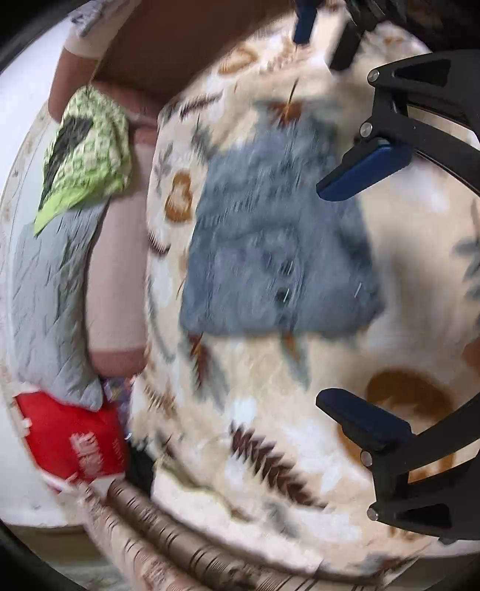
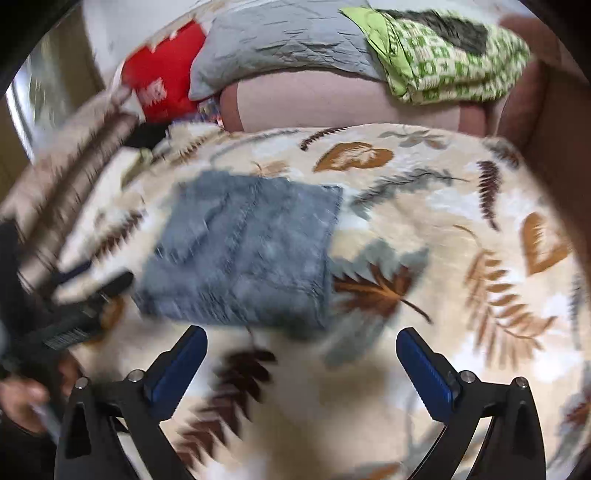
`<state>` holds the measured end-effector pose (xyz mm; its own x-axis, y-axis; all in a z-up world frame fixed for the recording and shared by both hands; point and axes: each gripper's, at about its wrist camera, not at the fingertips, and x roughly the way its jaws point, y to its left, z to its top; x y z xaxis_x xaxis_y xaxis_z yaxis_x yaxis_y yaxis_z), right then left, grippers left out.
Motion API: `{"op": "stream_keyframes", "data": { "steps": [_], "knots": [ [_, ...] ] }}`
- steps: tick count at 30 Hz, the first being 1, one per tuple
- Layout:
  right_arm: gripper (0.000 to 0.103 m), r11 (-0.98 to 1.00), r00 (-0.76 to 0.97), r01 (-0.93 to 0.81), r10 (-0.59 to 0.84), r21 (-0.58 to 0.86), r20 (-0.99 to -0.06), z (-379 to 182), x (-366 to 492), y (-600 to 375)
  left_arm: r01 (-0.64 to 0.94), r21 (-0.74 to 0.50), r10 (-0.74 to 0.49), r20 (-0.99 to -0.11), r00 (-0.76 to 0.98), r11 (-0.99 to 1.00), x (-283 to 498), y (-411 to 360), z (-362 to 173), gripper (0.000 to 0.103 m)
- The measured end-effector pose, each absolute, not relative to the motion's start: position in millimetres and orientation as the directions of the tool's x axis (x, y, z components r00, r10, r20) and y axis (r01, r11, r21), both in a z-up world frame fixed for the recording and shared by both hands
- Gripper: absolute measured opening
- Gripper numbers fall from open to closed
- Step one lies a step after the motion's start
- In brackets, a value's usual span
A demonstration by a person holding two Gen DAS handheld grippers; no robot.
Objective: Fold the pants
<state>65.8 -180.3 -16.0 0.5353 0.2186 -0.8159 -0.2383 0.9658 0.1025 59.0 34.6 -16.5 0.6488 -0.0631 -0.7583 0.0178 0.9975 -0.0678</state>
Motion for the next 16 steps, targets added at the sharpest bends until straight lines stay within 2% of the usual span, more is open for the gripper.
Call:
{"op": "stream_keyframes", "data": {
  "steps": [2,5,11,16],
  "knots": [
    [0.103,0.965,0.531,-0.257,0.18,0.045,-0.828,-18.2,53.3,-183.7,0.007,-0.111,-0.092,-0.783,0.616,0.994,58.0,29.3,-13.2,0.101],
    [0.103,0.963,0.547,-0.27,0.16,0.008,-0.822,-13.7,41.6,-181.1,-0.011,-0.093,-0.069,-0.804,0.59,0.996,57.1,19.5,-11.6,0.101],
    [0.103,0.96,0.551,-0.28,0.159,-0.002,-0.819,-11.5,34.9,-180.1,0.009,-0.039,-0.036,-0.783,0.621,0.999,52.3,6.1,3.5,0.101],
    [0.103,0.959,0.557,-0.283,0.177,0.014,-0.811,-5.2,38.5,-177.5,0.018,-0.041,-0.043,-0.782,0.621,0.999,60.0,4.8,8.0,0.101]
  ]
}}
